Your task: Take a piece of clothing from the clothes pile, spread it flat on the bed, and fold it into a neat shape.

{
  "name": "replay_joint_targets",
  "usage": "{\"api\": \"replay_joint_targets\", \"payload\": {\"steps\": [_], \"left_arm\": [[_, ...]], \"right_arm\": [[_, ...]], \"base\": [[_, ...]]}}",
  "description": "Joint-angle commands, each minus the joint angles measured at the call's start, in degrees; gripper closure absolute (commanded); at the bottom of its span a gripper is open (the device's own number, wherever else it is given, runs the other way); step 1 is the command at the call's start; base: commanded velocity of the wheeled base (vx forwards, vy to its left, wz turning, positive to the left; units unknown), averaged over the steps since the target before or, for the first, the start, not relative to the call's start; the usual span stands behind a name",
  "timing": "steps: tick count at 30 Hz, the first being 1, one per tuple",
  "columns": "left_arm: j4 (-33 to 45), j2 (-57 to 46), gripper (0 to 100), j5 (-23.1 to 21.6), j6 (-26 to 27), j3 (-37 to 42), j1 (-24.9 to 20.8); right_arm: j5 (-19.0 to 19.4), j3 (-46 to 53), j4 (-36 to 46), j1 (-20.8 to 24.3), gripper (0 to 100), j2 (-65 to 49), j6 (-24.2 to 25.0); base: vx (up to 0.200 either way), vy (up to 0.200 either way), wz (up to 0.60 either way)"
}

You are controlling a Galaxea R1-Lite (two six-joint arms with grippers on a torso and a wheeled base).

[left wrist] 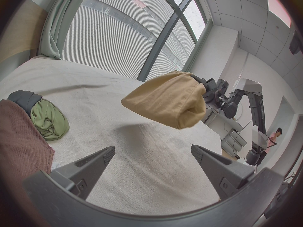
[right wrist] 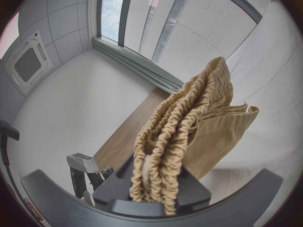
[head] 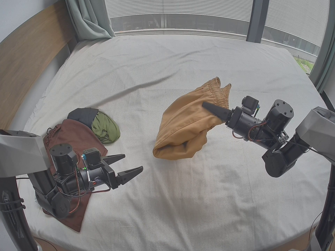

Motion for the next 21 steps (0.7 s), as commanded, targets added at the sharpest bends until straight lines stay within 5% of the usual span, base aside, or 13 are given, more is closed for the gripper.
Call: {"api": "replay_joint_targets", "payload": {"steps": [1,21], "left_arm": [[0.01,-0.13,0,-0.31,-0.17,-0.03,0.09],[0.01,0.22,0,-0.40,-0.17,0.05,0.26]], "right_arm": [[0.07,-7.10,0.56,-0.54,100,5.36,2.46],[0.07,-15.53,3.90,-1.16,100,13.10,2.82]], "base": [[0.000,0.000,0.00],[0.000,0.000,0.00]]}}
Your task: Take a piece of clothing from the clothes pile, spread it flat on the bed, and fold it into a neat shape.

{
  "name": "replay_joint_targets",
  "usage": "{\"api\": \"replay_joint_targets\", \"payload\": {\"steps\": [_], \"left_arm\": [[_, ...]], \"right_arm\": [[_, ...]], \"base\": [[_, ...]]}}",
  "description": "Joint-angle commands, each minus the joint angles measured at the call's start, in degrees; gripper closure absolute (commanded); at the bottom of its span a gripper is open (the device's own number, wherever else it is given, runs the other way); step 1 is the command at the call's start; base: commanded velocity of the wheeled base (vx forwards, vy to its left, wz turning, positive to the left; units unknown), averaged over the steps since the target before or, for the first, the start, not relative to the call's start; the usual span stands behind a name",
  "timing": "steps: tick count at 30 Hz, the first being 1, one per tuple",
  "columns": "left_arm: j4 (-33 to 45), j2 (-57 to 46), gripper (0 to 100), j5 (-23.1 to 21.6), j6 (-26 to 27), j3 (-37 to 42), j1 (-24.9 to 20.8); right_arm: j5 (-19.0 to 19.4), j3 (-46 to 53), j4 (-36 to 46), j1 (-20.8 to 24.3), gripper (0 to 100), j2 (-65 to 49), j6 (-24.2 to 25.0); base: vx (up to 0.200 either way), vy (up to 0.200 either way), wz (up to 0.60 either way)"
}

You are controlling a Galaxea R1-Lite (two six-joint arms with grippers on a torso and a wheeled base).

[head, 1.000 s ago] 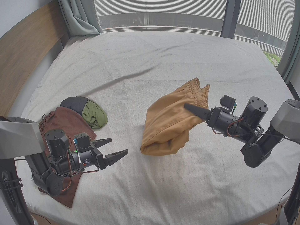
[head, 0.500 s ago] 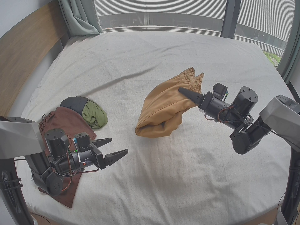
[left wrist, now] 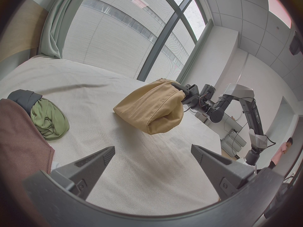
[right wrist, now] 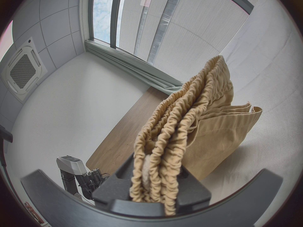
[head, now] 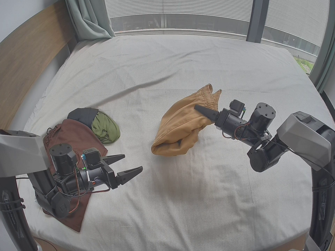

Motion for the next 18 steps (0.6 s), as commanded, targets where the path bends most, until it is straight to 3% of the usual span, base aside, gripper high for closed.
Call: {"api": "replay_joint_targets", "payload": {"steps": [1,18], "left_arm": [[-0.01,0.20,0,-0.01,-0.02,-0.01,0.00],[-0.10,0.11,0,-0.01,0.07,0.43,0.26]], "right_arm": [[0.01,-1.54,0.75,-0.10,100,1.28,-0.06],[-0.08,-15.95,9.37,-0.36,100,5.24,0.02]], "base": [[0.000,0.000,0.00],[0.000,0.000,0.00]]}}
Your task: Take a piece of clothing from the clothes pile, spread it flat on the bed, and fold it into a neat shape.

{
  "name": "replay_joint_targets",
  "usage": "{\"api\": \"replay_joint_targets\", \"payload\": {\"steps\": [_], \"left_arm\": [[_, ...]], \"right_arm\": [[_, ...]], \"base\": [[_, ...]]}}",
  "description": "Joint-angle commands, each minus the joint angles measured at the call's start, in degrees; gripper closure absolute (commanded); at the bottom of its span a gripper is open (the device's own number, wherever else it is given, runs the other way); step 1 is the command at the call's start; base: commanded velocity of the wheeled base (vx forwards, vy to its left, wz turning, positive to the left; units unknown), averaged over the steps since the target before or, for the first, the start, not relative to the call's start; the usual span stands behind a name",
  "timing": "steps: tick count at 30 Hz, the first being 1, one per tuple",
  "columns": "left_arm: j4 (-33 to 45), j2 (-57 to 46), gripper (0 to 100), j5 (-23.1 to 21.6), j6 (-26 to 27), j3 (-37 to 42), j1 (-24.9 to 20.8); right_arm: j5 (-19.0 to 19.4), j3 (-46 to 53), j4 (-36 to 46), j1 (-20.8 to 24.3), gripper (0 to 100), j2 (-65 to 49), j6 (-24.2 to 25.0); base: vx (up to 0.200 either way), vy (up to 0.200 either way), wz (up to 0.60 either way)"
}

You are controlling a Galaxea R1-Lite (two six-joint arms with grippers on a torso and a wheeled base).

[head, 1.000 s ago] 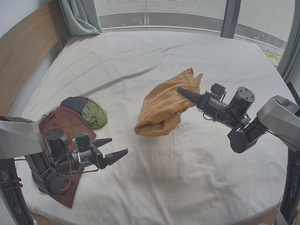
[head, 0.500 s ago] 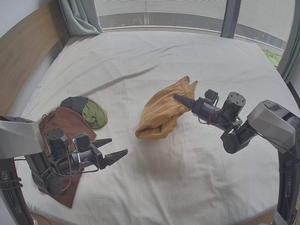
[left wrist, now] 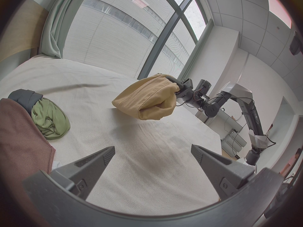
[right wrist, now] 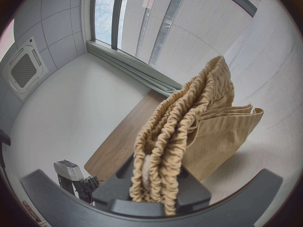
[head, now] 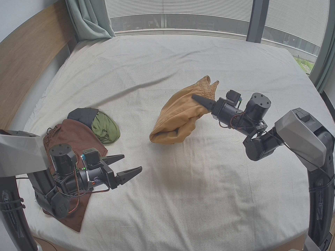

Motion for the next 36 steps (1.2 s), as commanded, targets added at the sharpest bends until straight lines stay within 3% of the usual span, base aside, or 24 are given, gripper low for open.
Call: {"api": "replay_joint_targets", "payload": {"steps": [1,10,15,22,34,35,36], "left_arm": [[-0.08,-0.01,0,0.02,0.02,0.45,0.04],[-0.08,0.16,0,-0.33,0.02,0.98,0.13],[-0.08,0.16,0,-0.33,0.02,0.89,0.13],[-0.08,-0.01,0,-0.33,0.02,0.89,0.13],[-0.08,-0.19,0,-1.56,0.29,0.71,1.62],[-0.08,-1.42,0,-1.65,-0.24,0.10,1.97],[-0.08,-1.42,0,-1.56,-0.24,0.10,1.89]], "right_arm": [[0.03,-4.40,1.80,-0.06,100,3.43,0.00],[0.03,-5.55,1.54,-1.55,100,10.11,-0.09],[-0.06,0.96,0.66,-1.90,100,9.41,-0.70],[-0.59,12.38,-7.25,-2.26,100,9.85,-4.92],[-1.91,15.20,-10.15,-3.22,100,11.52,-7.03],[-1.82,33.30,-11.82,-3.49,0,7.13,-18.55],[-1.82,35.06,-11.82,-3.31,0,6.69,-19.51]], "base": [[0.000,0.000,0.00],[0.000,0.000,0.00],[0.000,0.000,0.00],[0.000,0.000,0.00],[0.000,0.000,0.00],[0.000,0.000,0.00],[0.000,0.000,0.00]]}}
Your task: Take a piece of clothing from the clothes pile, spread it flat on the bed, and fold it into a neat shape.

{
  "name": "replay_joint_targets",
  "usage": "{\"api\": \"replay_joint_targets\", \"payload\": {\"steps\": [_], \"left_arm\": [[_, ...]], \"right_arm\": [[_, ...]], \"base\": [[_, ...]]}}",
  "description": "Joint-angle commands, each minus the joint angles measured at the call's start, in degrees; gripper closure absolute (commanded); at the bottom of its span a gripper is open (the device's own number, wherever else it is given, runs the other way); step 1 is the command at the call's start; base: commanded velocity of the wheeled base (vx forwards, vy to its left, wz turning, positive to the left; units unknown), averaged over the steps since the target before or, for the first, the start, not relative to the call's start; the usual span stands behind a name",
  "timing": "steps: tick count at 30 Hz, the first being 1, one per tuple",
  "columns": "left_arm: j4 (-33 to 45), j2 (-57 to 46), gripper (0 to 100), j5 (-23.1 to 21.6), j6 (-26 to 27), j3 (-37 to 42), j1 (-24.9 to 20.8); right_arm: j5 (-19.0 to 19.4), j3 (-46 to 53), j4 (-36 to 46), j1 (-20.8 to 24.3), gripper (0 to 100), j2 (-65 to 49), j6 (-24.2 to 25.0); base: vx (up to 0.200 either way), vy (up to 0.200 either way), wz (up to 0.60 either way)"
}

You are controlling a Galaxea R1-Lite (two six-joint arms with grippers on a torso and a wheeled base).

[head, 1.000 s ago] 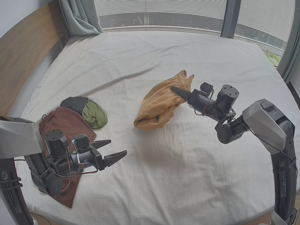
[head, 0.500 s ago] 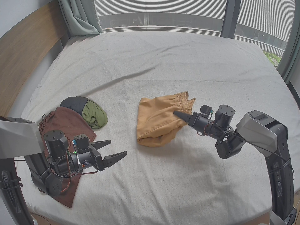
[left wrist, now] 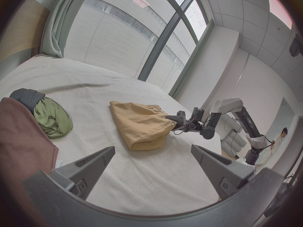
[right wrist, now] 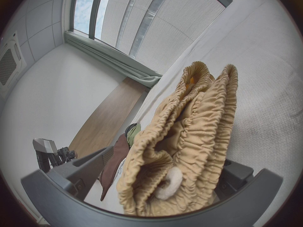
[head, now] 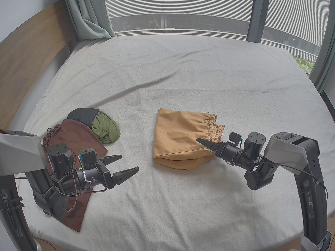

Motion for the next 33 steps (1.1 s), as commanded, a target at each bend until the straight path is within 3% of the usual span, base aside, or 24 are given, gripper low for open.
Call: {"api": "replay_joint_targets", "payload": {"steps": [1,10,18,23,29,33], "left_arm": [[-0.05,-1.38,0,0.00,-0.41,-0.55,0.25],[0.03,-3.05,0,-0.09,-0.41,0.24,0.25],[0.03,-3.84,0,-0.09,-0.41,0.42,0.25],[0.03,-3.75,0,-0.09,-0.32,0.51,0.16],[0.03,-3.57,0,-0.09,-0.15,0.86,0.16],[0.03,-3.57,0,-0.09,-0.15,0.86,0.25]], "right_arm": [[0.18,22.34,-1.45,0.52,0,-5.52,-13.49],[0.18,33.24,-1.45,1.22,0,-9.30,-20.08],[0.27,39.91,-1.45,2.89,0,-16.86,-21.22],[0.27,37.63,-1.36,6.32,0,-22.83,-19.11],[0.01,26.73,-1.45,5.79,0,-23.27,-11.73],[-0.08,21.72,-1.45,5.00,0,-20.46,-9.53]], "base": [[0.000,0.000,0.00],[0.000,0.000,0.00],[0.000,0.000,0.00],[0.000,0.000,0.00],[0.000,0.000,0.00],[0.000,0.000,0.00]]}}
